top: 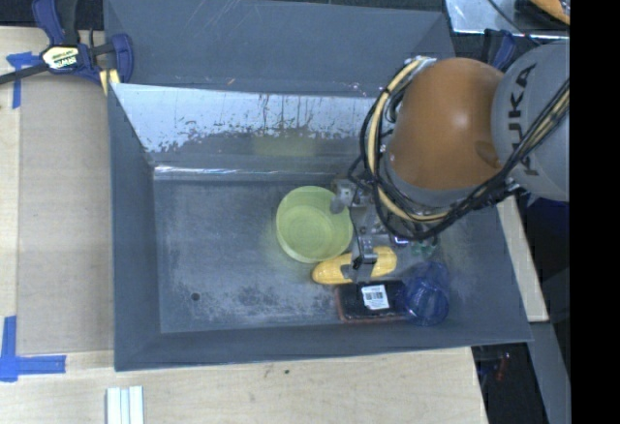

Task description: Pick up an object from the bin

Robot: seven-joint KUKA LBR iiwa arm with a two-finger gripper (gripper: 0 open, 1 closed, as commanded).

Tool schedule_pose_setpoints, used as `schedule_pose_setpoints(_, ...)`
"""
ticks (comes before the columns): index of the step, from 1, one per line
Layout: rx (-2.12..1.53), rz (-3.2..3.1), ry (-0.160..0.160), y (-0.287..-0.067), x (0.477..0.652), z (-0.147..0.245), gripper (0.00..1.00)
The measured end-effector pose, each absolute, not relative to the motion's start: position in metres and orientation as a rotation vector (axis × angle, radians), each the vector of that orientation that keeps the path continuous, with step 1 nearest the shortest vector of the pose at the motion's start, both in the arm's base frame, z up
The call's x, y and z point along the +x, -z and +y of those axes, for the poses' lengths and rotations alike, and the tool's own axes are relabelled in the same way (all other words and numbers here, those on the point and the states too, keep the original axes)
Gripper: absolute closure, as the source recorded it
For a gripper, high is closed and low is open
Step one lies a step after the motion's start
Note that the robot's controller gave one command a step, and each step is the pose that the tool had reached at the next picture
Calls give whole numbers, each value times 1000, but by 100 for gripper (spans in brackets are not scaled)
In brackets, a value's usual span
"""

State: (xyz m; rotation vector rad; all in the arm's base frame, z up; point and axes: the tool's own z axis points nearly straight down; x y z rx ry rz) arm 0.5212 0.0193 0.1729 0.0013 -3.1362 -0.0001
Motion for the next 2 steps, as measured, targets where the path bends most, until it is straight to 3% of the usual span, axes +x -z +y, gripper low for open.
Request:
schedule_pose_setpoints(1,0,-3145,1,-178,523,19,0)
schedule_pose_setpoints(2,202,-3131,4,-71,552,-34,0)
